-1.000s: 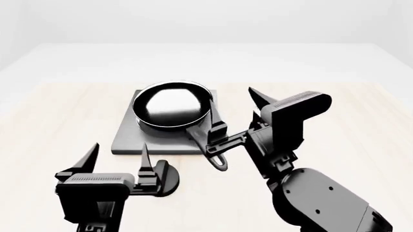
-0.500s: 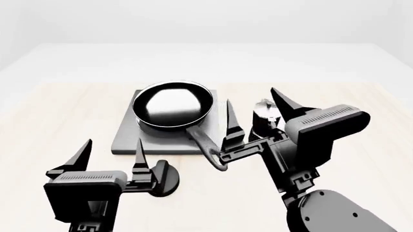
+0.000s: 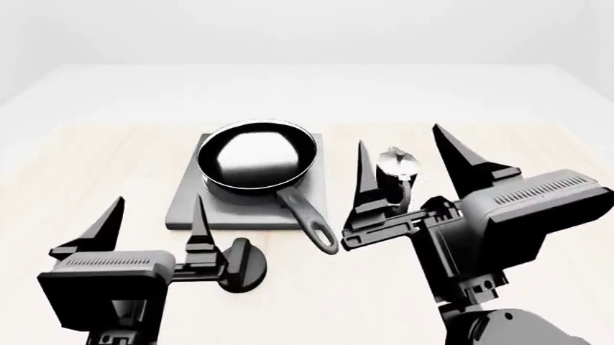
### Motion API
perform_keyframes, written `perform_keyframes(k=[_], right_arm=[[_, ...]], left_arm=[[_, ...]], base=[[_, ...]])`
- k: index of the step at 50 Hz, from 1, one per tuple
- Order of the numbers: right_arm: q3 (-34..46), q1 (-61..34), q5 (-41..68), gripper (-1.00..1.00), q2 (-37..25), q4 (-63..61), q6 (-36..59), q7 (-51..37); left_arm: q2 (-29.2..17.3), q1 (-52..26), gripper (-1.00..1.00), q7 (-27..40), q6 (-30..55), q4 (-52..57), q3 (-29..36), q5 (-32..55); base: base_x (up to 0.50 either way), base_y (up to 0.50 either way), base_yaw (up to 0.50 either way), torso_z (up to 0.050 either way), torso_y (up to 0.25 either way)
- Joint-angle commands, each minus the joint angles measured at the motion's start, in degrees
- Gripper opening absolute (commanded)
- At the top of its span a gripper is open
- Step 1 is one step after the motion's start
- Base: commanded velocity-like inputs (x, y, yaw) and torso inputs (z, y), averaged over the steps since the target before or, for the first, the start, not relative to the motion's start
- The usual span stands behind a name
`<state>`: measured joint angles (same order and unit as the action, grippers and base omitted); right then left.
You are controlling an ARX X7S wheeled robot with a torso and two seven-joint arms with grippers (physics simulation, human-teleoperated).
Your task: Put the frying pan on the stove.
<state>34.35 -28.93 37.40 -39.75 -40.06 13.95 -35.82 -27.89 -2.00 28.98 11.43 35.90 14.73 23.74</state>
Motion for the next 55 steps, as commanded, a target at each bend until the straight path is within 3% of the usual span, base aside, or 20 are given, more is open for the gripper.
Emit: perform_keyframes(k=[1,30,49,55], right_arm=[[-1.1,1.4,-0.1,1.00,-1.7,-3.6,-0.1,-2.3],[-1.7,3.7,-1.7,1.00,-4.8,-11.4,0.7,-6.4],[-2.7,-0.4,0.9,1.00,-6.8,-19.6,5.3,-11.3],[8.2,-8.0,1.6,1.00,-13.7,-19.9,-1.5,-19.1]], left_arm=[[-1.1,0.7,1.00,0.8,0.6,3.6,-0.9,0.8],[-3.1,3.1,1.00,2.7,0.7,9.7,-1.7,0.0],[-4.6,3.2,1.00,3.9,1.8,13.3,-2.7,0.2],[-5.2,4.1,1.00,4.3,1.8,15.5,-2.9,0.1]], base=[[0.00,0.00,0.00,0.000,0.000],[0.00,0.00,0.00,0.000,0.000],[0.00,0.00,0.00,0.000,0.000],[0.00,0.00,0.00,0.000,0.000]])
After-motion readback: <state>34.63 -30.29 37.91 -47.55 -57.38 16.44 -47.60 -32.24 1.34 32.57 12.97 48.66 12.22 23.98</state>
